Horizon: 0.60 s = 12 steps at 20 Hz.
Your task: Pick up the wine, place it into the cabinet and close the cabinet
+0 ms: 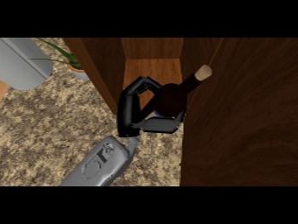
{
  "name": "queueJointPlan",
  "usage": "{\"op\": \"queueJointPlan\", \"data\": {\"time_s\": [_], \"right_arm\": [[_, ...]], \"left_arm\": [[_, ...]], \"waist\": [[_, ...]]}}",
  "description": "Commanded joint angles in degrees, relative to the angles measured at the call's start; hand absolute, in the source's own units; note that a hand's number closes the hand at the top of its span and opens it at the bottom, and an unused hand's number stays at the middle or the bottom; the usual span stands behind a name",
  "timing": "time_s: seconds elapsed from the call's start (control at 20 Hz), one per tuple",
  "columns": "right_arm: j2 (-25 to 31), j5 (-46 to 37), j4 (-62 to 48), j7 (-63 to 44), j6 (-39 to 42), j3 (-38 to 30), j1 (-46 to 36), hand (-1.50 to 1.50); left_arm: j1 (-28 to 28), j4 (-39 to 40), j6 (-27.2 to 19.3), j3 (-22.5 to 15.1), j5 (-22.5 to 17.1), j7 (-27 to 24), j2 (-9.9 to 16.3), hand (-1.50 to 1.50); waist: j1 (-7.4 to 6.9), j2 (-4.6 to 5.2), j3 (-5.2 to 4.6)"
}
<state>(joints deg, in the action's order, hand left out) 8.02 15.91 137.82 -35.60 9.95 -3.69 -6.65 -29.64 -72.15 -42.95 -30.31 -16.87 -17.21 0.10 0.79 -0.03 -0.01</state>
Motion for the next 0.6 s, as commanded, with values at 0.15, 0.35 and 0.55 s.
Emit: {"op": "queueJointPlan", "data": {"time_s": [0.15,0.35,0.55], "right_arm": [[0.8,5.26,7.5,-3.59,-0.53,-1.63,1.14,-1.5],[-1.09,3.72,8.54,-3.14,-1.74,0.31,2.16,-1.5],[-2.49,0.69,10.17,-3.41,-2.03,3.98,3.97,-1.5]], "left_arm": [[-2.51,8.06,-0.18,2.66,-3.16,-7.12,-0.1,1.5],[0.11,4.47,3.66,5.69,-1.7,-5.37,0.61,1.5],[-0.54,9.67,5.58,8.81,-3.26,-10.25,-0.09,1.5]], "waist": [[0.23,0.07,-0.01],[-0.36,-0.07,-0.01],[-0.16,-0.03,-0.03]]}}
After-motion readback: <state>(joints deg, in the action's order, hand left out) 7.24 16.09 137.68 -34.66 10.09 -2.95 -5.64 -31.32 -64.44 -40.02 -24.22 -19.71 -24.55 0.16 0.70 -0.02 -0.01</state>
